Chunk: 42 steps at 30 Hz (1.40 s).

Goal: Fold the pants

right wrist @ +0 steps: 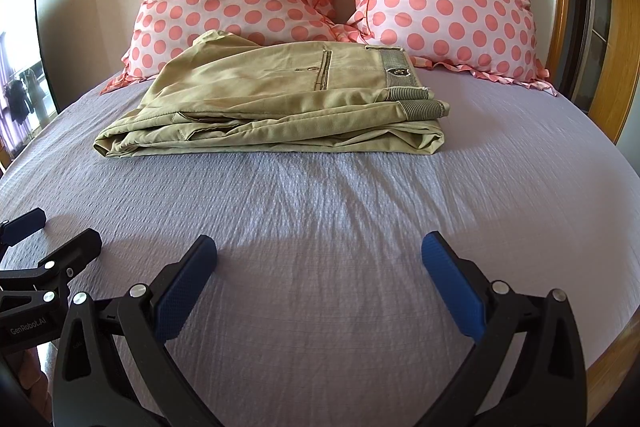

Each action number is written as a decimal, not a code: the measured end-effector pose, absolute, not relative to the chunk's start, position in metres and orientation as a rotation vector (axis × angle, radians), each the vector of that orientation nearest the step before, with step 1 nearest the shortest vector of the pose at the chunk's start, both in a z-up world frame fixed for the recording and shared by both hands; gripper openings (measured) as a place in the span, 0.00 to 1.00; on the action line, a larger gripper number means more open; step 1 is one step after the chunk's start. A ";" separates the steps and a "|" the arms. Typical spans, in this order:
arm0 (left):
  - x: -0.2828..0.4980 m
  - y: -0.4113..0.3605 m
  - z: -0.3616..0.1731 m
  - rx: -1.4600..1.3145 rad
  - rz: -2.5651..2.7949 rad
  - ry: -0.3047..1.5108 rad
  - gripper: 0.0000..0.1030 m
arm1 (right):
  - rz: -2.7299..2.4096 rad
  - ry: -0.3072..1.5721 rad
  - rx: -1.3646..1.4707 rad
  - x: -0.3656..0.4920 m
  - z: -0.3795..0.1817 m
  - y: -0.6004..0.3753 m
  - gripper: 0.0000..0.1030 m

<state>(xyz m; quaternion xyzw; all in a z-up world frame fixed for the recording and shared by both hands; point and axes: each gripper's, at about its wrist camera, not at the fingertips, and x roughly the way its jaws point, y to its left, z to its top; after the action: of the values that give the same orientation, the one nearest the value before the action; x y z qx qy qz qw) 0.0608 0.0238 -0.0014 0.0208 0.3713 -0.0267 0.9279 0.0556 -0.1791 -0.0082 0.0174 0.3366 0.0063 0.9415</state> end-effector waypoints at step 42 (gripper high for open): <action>0.059 0.021 -0.002 0.046 -0.059 0.759 0.98 | 0.018 0.687 0.034 0.056 -0.008 -0.180 0.99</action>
<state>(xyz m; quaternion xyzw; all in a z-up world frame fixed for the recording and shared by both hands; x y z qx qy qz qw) 0.0593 0.0214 -0.0019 0.0223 0.3703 -0.0289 0.9282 0.0555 -0.1804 -0.0080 0.0165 0.3367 0.0086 0.9414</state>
